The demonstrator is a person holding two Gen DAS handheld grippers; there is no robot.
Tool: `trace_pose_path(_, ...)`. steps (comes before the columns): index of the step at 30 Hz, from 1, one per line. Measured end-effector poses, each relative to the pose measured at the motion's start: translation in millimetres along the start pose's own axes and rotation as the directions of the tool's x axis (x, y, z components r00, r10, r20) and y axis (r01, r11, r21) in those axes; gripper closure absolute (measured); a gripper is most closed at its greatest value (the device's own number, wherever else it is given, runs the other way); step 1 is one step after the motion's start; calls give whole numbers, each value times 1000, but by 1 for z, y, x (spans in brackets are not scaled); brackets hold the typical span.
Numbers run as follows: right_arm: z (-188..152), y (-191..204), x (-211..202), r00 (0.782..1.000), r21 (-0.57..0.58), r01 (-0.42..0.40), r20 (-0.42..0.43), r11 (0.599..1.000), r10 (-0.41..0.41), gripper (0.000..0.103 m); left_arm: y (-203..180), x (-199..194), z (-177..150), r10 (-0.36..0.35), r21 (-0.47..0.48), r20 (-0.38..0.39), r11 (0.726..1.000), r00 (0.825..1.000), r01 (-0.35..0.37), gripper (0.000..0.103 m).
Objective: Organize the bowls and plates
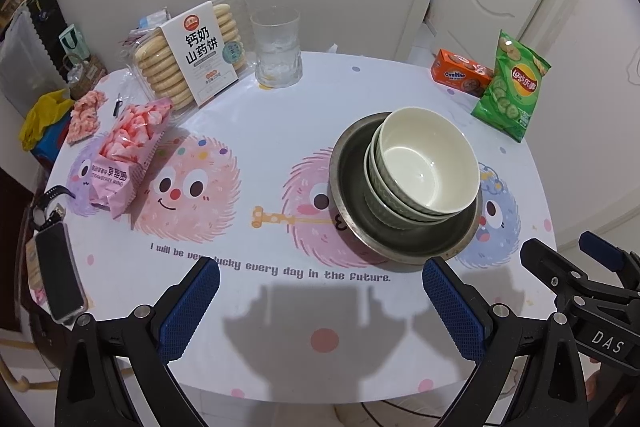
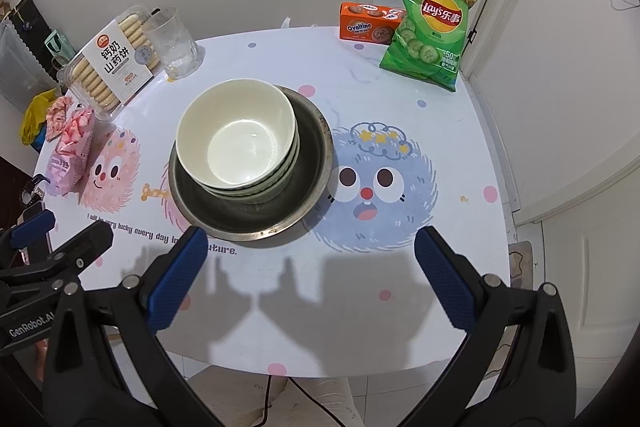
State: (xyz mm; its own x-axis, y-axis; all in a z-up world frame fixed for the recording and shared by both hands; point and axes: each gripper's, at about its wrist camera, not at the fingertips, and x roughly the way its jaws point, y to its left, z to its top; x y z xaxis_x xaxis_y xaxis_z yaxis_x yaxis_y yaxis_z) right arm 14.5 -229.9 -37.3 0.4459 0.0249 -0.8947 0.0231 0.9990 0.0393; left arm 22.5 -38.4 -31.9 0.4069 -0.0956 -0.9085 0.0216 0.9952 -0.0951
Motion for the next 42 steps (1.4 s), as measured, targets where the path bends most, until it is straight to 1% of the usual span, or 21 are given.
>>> trace_pose_path(42, -2, 0, 0, 1000, -3, -2, -2, 1000, 2, 0, -2, -1, -2, 1, 11, 1, 1000, 1000, -1, 0)
